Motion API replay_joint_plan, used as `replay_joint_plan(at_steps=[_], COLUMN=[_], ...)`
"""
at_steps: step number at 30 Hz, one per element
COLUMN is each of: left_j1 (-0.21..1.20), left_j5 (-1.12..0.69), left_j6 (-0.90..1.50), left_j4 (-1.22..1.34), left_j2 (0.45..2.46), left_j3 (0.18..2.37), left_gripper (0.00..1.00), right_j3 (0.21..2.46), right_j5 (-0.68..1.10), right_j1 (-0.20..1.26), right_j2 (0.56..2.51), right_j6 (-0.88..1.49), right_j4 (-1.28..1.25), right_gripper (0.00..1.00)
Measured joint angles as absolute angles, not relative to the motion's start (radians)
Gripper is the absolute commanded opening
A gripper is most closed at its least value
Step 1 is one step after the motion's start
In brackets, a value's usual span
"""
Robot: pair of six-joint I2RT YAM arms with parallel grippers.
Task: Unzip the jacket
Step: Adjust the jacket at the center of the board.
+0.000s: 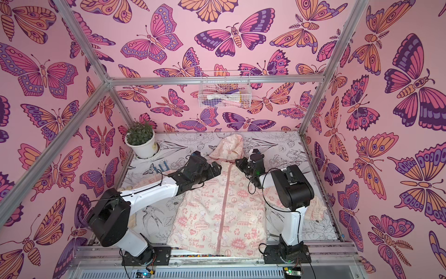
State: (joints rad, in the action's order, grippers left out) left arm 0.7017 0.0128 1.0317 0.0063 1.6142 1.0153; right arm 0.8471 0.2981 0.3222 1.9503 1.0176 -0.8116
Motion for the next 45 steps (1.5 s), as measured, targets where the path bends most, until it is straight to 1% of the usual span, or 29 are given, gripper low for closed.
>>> replay_joint_plan(at_steps=[1,6,14,16,18,22,24,31,34,36,39,40,45], left_j1=[0.701,0.693,0.680,0.673,0.666,0.658,0.655,0.654,0.654,0.653,0.653,0.653,0.651], left_j5=[-0.008,-0.060,-0.092,-0.096,-0.100,-0.110,-0.113,-0.108,-0.109,-0.108,-0.104,-0.105,-0.112], left_j6=[1.092,1.317,1.424,1.431,1.442,1.461,1.477,1.510,1.520,1.529,1.532,1.534,1.535], left_j4=[0.010,0.073,0.113,0.128,0.141,0.160,0.166,0.180,0.190,0.201,0.211,0.213,0.241], left_j2=[1.632,1.727,1.832,1.854,1.882,1.948,1.980,2.049,2.074,2.083,2.085,2.086,2.095], left_j3=[1.016,1.026,1.159,1.199,1.234,1.287,1.297,1.305,1.333,1.342,1.343,1.343,1.341], left_gripper=[0.99,1.00,0.99,0.87,0.73,0.67,0.61,0.54,0.44,0.34,0.07,0.00,0.00], right_j3=[0.841,0.802,0.780,0.778,0.775,0.775,0.775,0.775,0.775,0.775,0.775,0.775,0.775], right_j5=[0.292,0.277,0.277,0.277,0.277,0.279,0.281,0.292,0.295,0.299,0.301,0.302,0.308], right_j1=[0.324,0.330,0.340,0.341,0.341,0.341,0.341,0.341,0.341,0.341,0.341,0.341,0.341], right_j2=[1.950,1.954,1.967,1.967,1.967,1.967,1.967,1.967,1.967,1.967,1.967,1.967,1.967], right_j6=[1.018,1.029,1.037,1.037,1.040,1.041,1.044,1.044,1.044,1.043,1.040,1.040,1.039], right_j4=[-0.834,-0.922,-0.965,-0.967,-0.968,-0.966,-0.962,-0.950,-0.939,-0.930,-0.918,-0.916,-0.915], right_gripper=[0.00,0.00,0.00,0.00,0.00,0.00,0.00,0.00,0.00,0.00,0.00,0.00,0.00])
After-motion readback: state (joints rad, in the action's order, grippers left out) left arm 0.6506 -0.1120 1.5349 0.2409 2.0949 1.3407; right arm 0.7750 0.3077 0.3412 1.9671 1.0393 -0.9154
